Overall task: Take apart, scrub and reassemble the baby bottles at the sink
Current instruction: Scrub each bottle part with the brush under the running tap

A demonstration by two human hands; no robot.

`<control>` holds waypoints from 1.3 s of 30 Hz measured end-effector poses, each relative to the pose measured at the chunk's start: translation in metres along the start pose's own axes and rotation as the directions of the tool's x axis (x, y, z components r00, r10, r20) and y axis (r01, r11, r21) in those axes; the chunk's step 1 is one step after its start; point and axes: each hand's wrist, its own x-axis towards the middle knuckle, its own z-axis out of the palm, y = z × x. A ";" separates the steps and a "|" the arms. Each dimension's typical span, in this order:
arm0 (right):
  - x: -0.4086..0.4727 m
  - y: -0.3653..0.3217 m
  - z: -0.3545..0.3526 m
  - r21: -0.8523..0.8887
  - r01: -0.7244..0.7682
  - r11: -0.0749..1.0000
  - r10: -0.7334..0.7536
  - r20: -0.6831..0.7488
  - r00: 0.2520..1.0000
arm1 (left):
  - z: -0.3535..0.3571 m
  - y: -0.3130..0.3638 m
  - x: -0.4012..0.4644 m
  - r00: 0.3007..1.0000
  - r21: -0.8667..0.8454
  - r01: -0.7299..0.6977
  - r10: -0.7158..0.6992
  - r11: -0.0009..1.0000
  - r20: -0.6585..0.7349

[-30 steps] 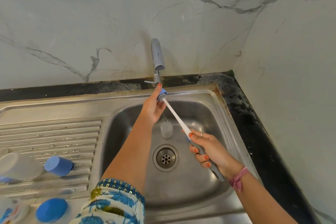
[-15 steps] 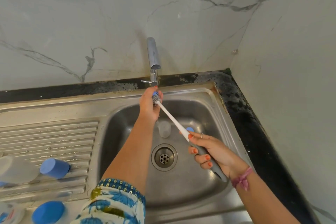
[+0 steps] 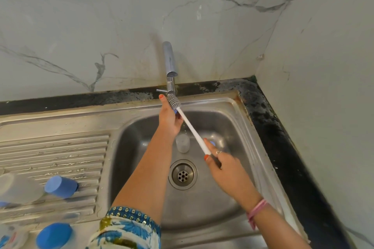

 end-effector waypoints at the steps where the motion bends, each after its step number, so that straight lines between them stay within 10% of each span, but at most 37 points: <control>1: 0.001 -0.002 0.004 -0.086 0.037 0.996 -0.041 -0.046 0.998 | 0.003 -0.003 -0.002 0.999 0.054 -0.031 0.032 0.998 -0.007; 12: -0.004 -0.010 -0.003 -0.280 0.084 0.956 -0.100 -0.042 0.994 | -0.006 0.002 0.004 0.989 0.323 -0.055 0.095 0.945 -0.110; 18: 0.025 -0.012 -0.011 -0.285 -0.033 0.958 0.011 -0.080 0.997 | -0.008 -0.014 0.001 0.974 0.558 -0.213 0.220 0.802 0.055; 39: 0.012 -0.024 -0.002 -0.232 0.017 0.973 -0.021 -0.013 1.000 | -0.025 0.000 -0.006 0.981 -0.034 -0.192 0.192 0.981 -0.016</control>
